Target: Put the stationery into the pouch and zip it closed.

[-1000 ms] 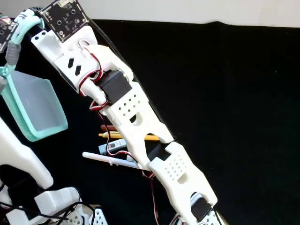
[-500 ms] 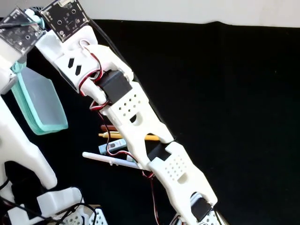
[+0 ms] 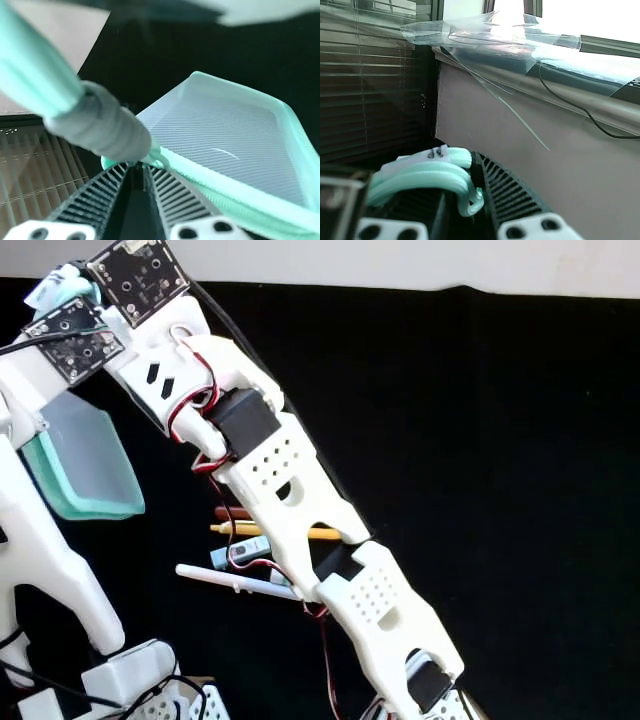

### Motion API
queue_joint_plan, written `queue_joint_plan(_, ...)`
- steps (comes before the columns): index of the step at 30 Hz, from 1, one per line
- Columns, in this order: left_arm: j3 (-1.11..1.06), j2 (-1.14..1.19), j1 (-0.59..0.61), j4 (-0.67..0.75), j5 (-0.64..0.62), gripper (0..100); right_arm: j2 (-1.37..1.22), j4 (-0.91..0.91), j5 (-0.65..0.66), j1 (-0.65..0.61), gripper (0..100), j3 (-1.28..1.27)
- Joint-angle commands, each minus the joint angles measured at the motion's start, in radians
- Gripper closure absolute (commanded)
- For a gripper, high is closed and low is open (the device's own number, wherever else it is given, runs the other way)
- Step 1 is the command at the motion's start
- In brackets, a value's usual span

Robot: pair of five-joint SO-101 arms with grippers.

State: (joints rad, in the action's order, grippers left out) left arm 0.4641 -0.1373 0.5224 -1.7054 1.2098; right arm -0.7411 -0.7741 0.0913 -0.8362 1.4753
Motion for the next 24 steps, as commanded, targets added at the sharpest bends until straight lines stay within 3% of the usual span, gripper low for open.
queue_joint_plan(1,-0.021,0.012,-0.027,-0.021,0.032,99,0.002,-0.002,0.014,0.002,99.2,0.016)
queue_joint_plan(10,0.053,0.004,-0.019,-0.046,0.025,98,-0.008,-0.002,0.014,0.002,99.2,0.018)
queue_joint_plan(16,0.128,0.004,0.007,-0.052,-0.055,79,-0.008,-0.002,0.014,0.002,99.2,0.018)
queue_joint_plan(24,0.133,-0.018,0.03,-0.054,-0.054,81,-0.008,-0.002,0.014,0.002,99.2,0.018)
